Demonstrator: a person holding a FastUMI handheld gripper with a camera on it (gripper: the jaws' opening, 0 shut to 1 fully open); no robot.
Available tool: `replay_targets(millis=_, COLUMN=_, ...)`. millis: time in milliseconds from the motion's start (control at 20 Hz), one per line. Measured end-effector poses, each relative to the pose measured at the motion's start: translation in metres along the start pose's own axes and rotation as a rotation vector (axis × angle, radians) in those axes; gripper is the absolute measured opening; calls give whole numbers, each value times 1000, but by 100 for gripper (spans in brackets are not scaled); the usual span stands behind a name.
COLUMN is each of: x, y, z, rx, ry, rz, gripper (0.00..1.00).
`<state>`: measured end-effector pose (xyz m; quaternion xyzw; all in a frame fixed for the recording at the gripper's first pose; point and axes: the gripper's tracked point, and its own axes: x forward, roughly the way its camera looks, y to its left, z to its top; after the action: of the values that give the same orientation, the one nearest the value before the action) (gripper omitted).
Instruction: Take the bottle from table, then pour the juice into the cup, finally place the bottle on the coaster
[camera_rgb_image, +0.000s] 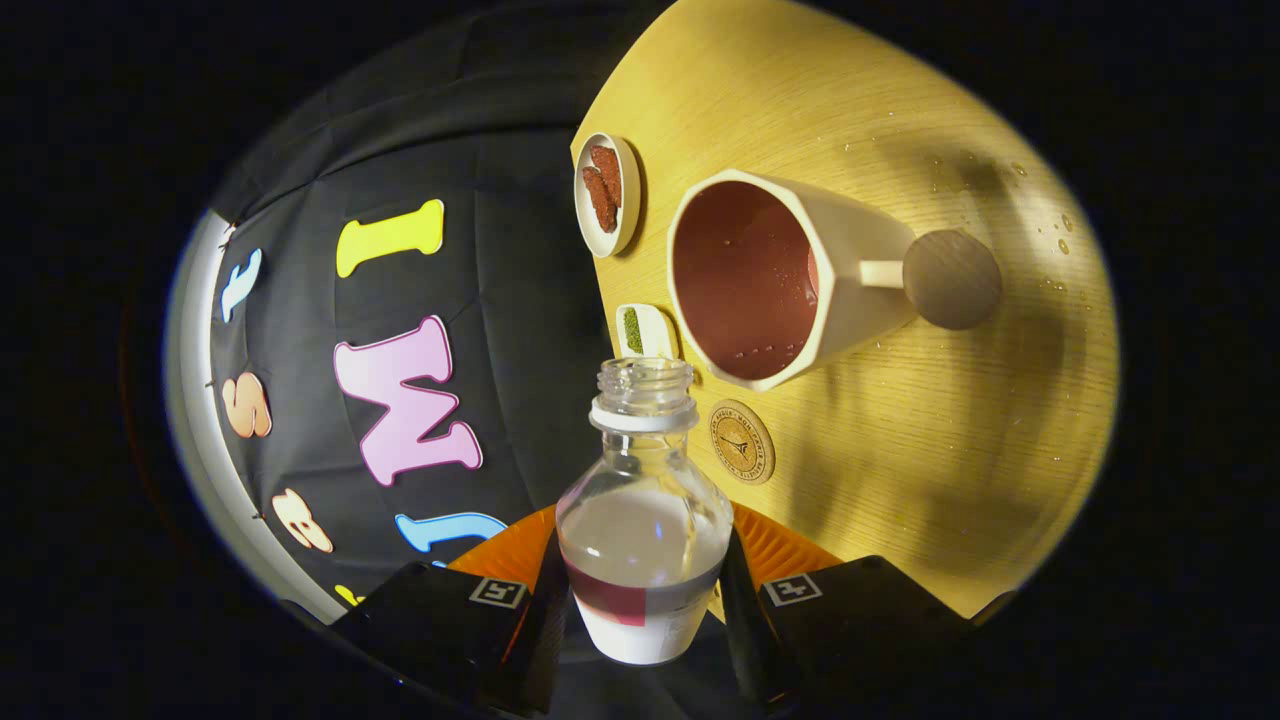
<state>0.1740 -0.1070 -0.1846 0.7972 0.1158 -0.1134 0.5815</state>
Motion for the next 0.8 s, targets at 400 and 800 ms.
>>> replay_targets(millis=400, x=2, y=-6, z=3, rx=129, ry=26, rz=-55, gripper=71)
replay_targets(millis=800, x=1, y=-5, z=1, rx=234, ry=73, rz=-110, gripper=71)
